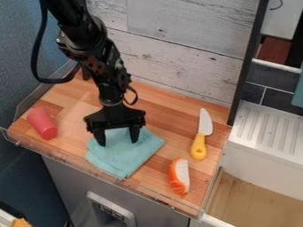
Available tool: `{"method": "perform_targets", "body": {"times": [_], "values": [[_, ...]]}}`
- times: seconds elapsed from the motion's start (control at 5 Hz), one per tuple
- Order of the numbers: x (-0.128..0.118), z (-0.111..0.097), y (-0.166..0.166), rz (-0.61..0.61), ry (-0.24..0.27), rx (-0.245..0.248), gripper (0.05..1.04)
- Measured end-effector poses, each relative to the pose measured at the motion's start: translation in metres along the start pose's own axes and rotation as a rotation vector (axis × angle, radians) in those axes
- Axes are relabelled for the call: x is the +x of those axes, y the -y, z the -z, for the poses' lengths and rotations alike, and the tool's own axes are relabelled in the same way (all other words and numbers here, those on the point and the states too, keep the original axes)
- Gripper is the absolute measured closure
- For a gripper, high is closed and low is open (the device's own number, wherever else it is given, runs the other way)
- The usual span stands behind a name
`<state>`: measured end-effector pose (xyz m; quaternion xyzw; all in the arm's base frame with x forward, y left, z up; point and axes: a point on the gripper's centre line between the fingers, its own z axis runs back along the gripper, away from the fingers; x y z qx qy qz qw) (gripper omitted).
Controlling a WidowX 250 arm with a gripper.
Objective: Move a blue cloth from top left to bottom center of the table
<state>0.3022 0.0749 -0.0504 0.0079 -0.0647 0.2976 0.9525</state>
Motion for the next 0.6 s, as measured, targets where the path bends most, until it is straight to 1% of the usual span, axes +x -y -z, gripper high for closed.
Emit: {"method": "perform_targets", "body": {"times": [0.2,0.4,0.6], "values": [[0.009,-0.018,0.003,-0.005,0.027,-0.035,0.085],[0.019,-0.051,0.005,0.004,0.082,-0.061,0.085],[0.026,-0.07,-0.003,-0.018,0.149,-0.007,0.085]]}}
